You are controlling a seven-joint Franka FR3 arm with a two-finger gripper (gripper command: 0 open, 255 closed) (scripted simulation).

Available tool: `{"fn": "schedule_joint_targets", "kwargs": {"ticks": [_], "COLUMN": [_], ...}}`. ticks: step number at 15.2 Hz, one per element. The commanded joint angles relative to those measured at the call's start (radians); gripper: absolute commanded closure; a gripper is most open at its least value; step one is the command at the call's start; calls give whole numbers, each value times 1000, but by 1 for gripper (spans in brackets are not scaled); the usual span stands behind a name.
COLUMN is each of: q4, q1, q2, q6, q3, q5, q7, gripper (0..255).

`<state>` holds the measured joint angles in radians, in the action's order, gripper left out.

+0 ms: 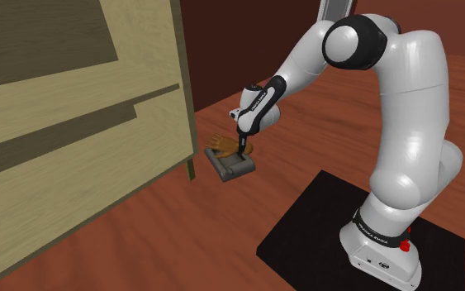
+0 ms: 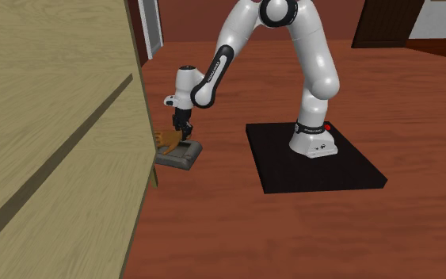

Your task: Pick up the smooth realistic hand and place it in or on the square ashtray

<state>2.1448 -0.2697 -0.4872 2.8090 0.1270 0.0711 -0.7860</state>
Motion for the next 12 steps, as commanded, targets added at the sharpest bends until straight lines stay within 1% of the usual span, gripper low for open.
{"fn": "schedule_joint_targets", "kwargs": {"ticks": [1,6,10,12], "q4": [1,2,46,46], "q1": [1,0,-24,-23], "q2": [-4,-3,126,126], "q6": [0,0,-84,-84], "q3": [1,1,26,25], "q5": [0,0,-27,-27], "q7": [1,0,-19,-19], "gripper": [0,0,0,0]}}
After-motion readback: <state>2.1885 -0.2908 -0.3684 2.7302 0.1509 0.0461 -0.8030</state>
